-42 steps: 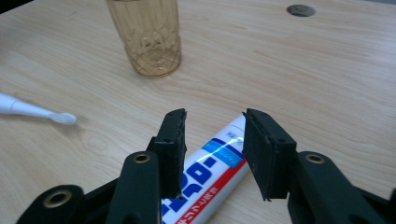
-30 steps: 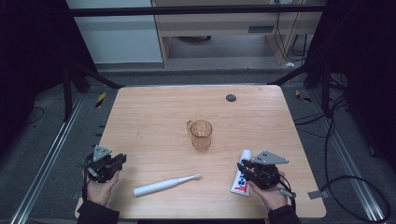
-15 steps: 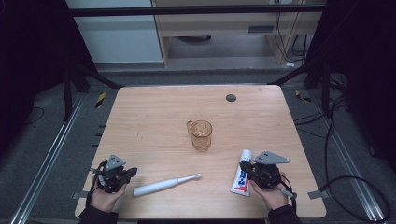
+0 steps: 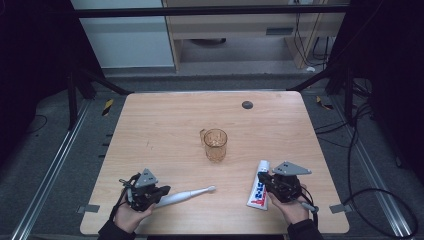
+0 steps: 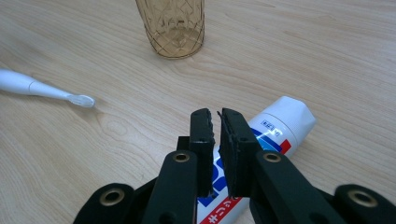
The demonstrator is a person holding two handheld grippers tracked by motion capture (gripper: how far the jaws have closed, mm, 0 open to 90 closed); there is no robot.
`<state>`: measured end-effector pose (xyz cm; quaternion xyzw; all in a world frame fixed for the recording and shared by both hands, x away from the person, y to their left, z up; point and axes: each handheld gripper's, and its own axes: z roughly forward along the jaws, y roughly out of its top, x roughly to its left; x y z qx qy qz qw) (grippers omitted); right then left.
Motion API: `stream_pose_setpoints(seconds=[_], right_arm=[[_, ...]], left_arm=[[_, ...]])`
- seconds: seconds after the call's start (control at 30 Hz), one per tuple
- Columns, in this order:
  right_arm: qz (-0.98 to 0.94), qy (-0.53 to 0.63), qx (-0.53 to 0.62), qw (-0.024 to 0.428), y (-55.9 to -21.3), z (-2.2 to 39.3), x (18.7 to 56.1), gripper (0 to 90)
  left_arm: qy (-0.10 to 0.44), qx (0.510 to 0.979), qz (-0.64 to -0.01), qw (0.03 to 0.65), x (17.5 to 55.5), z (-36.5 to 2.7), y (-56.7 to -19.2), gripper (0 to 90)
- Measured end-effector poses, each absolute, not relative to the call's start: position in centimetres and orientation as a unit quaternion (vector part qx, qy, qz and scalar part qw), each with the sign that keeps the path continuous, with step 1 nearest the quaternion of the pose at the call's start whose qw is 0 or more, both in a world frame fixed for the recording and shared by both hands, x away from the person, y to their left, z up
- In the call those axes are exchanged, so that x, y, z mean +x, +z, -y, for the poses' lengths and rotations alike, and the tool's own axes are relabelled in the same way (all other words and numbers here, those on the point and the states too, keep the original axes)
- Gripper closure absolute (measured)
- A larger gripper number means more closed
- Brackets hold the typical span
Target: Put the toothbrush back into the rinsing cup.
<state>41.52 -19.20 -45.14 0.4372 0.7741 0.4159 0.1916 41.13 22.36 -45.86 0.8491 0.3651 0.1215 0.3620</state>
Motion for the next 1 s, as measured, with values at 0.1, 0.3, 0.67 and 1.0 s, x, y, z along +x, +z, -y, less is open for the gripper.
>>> stream_pose_setpoints(seconds=[0.1,0.3,0.67,1.0], right_arm=[[-0.774,0.415,0.439,0.192,-45.2,19.3,41.6,82.9],[-0.773,0.415,0.441,0.192,-45.2,19.4,41.6,82.7],[-0.772,0.413,0.442,0.195,-45.2,19.5,41.6,82.7],[-0.772,0.411,0.442,0.198,-45.2,19.6,41.7,82.6]], left_arm=[[0.112,0.859,-0.346,0.36,41.2,-21.0,-46.1,89.6],[0.098,0.868,-0.331,0.357,41.1,-19.7,-46.5,89.6],[0.09,0.883,-0.316,0.334,41.2,-18.5,-47.2,89.6],[0.091,0.885,-0.318,0.329,41.4,-18.4,-47.5,89.6]])
